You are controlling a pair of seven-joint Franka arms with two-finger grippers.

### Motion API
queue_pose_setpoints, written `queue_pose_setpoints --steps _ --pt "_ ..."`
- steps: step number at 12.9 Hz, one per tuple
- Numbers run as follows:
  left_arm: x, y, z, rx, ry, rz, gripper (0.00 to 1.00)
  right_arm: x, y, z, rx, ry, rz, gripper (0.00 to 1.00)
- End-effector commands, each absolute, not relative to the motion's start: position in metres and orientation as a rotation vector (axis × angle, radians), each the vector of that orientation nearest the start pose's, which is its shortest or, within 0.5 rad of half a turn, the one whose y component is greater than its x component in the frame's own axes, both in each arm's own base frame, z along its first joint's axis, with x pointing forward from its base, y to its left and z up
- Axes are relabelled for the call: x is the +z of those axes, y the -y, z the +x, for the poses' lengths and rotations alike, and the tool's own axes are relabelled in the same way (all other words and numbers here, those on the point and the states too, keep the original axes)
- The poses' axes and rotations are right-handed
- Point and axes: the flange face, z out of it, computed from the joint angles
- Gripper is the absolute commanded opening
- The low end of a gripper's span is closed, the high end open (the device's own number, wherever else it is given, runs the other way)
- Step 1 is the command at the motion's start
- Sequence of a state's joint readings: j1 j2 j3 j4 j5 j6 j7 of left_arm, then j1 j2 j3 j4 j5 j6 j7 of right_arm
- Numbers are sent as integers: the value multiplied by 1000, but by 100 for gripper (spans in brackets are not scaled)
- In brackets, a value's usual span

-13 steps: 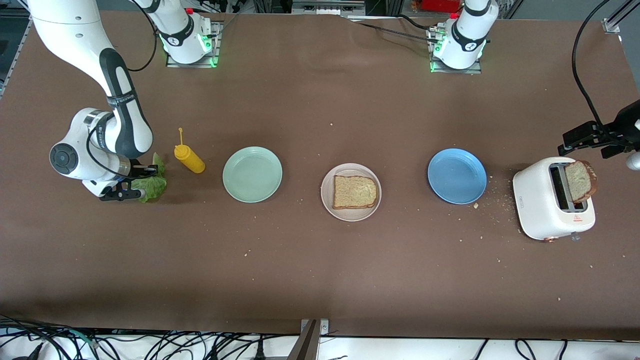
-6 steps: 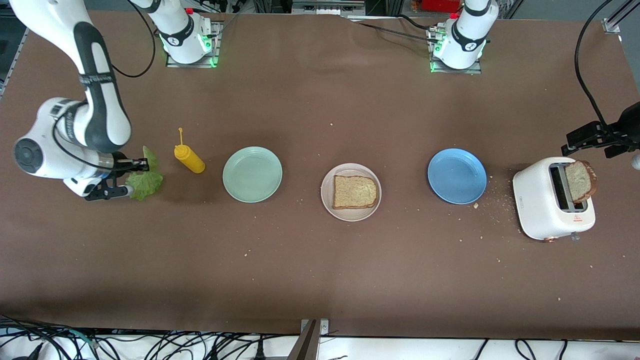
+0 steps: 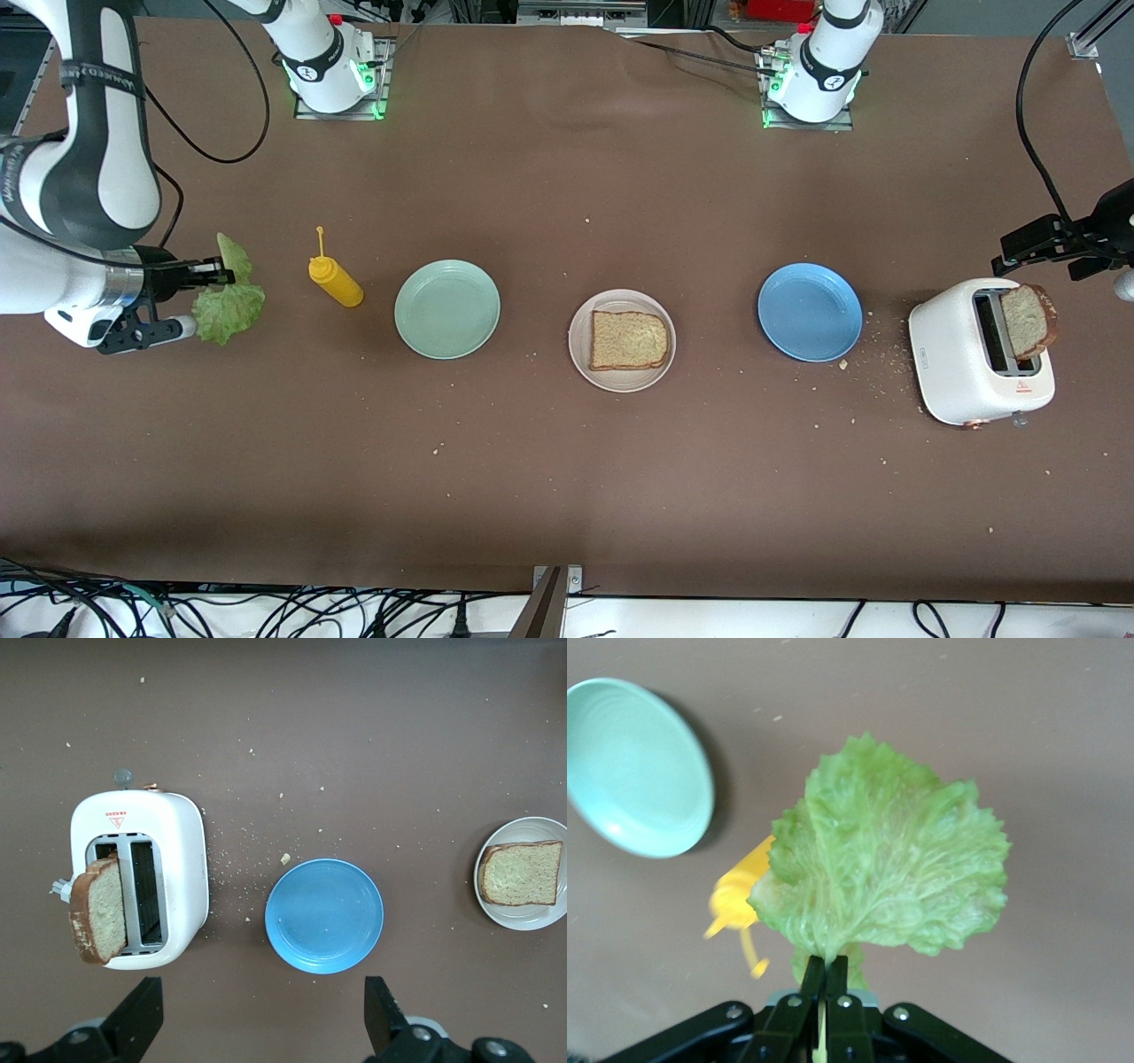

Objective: Make sandwich in beige plate with both arms
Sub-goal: 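Lift the lettuce leaf and carry it over the beige plate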

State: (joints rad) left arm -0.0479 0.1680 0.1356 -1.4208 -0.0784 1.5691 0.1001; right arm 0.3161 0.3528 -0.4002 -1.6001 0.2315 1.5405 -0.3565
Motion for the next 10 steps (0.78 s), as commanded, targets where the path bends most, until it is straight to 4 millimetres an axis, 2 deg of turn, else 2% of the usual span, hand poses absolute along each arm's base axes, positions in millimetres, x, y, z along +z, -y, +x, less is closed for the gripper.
queue_pose_setpoints --steps 1,4,6,8,10 --pt "605 -40 600 14 -47 -3190 100 455 -69 616 536 488 -2904 0" --pt "605 -40 600 12 -47 -3190 100 485 -176 603 441 745 -2901 0" --pt "605 -40 600 14 -47 -3190 100 501 -255 589 308 915 -2899 0" --pt "606 -39 600 12 -47 -3190 100 496 -329 569 231 1029 -2912 0" --pt "606 -39 599 14 -47 -3191 100 482 -387 553 134 1113 -2905 0"
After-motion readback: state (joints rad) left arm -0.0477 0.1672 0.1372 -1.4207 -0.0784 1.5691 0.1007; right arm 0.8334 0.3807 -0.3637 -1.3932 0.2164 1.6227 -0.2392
